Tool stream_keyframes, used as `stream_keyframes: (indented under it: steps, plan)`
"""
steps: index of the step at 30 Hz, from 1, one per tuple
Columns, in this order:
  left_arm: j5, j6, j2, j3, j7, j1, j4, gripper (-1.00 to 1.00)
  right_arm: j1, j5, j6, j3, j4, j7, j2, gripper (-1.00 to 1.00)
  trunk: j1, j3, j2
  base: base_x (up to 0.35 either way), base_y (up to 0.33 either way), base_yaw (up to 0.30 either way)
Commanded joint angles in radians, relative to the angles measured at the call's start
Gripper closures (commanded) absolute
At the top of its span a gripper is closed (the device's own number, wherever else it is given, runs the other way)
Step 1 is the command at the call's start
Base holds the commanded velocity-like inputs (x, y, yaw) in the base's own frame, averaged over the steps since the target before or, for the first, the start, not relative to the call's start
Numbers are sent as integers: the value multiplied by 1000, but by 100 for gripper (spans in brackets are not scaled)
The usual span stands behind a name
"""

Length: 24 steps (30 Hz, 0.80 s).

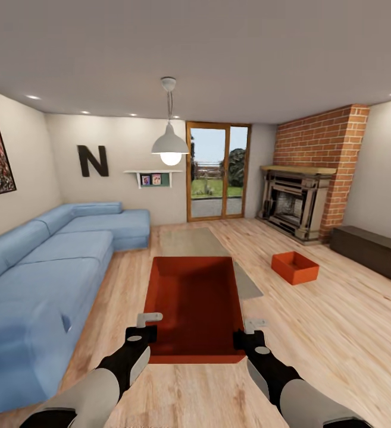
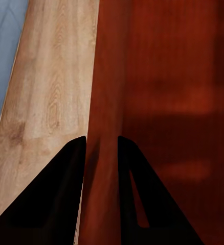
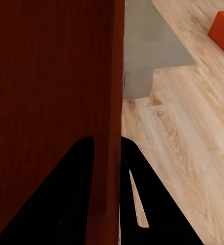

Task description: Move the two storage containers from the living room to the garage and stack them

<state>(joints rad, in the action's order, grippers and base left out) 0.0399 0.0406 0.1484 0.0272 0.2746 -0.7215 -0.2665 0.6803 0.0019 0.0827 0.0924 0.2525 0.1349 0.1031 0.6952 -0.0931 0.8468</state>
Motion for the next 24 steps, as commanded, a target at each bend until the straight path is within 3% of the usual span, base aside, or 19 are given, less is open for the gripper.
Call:
stream_keyframes:
  steps: [1,24]
  plan:
    - [21,5,0,43,9,-1,-3,100,1,1,2,-11,1,6,0,100,0,-2,1,0,0,268]
    - [21,5,0,43,9,-1,-4,100,1,1,3,-11,1,6,0,100,0,-2,1,0,0,273]
